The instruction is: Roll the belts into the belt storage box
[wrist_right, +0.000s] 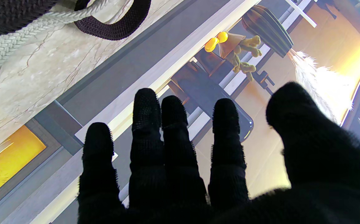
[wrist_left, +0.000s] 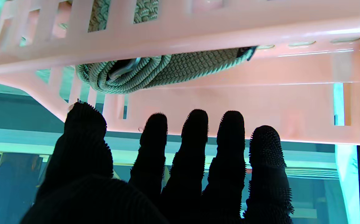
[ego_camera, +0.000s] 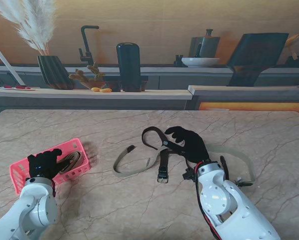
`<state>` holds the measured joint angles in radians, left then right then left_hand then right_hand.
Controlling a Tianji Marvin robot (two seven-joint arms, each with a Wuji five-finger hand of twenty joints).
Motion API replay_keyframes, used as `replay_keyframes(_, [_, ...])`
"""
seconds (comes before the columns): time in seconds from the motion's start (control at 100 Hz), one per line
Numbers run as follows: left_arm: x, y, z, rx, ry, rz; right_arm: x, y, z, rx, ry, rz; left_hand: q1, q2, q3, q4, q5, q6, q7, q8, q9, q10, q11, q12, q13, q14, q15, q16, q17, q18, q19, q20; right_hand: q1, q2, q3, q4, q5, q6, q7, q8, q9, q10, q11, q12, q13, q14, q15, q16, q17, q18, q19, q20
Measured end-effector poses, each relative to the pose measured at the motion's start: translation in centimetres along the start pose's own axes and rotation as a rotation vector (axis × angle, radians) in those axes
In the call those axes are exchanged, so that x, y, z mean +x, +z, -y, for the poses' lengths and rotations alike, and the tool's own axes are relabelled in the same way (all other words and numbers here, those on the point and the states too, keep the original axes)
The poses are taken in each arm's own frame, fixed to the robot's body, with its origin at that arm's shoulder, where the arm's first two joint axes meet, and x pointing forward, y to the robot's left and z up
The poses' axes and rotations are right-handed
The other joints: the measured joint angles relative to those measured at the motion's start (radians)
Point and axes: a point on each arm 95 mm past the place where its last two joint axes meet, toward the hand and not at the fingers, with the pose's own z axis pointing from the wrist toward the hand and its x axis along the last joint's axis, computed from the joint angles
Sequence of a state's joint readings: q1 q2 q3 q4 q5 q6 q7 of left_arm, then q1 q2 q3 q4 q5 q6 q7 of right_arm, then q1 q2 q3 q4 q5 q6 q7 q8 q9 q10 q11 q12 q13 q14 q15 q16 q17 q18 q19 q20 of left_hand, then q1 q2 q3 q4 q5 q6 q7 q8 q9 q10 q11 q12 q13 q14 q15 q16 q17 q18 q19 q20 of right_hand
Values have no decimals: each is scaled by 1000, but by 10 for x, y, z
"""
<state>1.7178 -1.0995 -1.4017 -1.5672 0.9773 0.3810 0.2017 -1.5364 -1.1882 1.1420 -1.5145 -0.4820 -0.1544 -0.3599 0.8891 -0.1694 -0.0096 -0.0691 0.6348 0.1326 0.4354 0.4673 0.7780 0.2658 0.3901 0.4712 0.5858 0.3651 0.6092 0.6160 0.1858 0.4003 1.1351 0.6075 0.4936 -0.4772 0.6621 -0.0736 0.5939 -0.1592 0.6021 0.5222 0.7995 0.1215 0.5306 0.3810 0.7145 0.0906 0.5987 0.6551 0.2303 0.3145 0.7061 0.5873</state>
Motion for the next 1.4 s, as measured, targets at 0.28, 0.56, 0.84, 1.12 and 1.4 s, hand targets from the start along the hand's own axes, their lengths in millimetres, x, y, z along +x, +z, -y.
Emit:
replay_keyframes(0.28, [8,-4,3,28,-182,-68,-1,0,-2,-10,-4,-1,1,1,0,7,19,0,38,21,33,0,27,10,46,8,58,14,35,-1,40,14,0,12,-7,1,0,0,1,-2,0,1,0,0,0,0,0,0,0,0,0,0])
replay_keyframes(0.56, [42,-12,14,26,-433,-253,-2,-3,-12,-24,-51,-33,1,1,0,7,-47,1,-16,-34,-22,-3,-23,-25,-14,0,-63,-37,26,-15,-65,-33,0,12,-7,1,0,0,1,-2,0,1,0,0,0,-2,-2,0,0,0,0,0])
replay_keyframes(0.84, [90,-23,13,-58,-597,-413,-7,-9,-25,-7,-123,-70,1,1,0,7,-57,2,-37,-49,-33,-4,-43,-42,-24,-11,-106,-63,25,-32,-115,-66,0,12,-6,1,1,0,1,-2,0,1,0,0,1,-7,-35,-16,1,-1,0,1])
replay_keyframes(1.12, [145,-34,13,-162,-761,-564,-22,-18,-39,77,-214,-83,1,1,1,7,-56,-7,-37,-49,-62,-6,-61,-51,-25,-20,-120,-71,25,-41,-139,-82,0,9,10,1,1,0,2,6,0,1,-32,-9,5,-8,-85,-41,14,-12,0,1])
replay_keyframes(1.4, [190,-41,4,-275,-894,-644,-47,-35,-77,286,-436,-87,1,1,1,7,-56,-7,-37,-49,-62,-14,-61,-51,-25,-26,-131,-72,25,-43,-144,-87,0,-21,11,1,-16,-1,-39,15,-36,0,-91,-20,-15,-16,-183,-79,16,-40,-41,1])
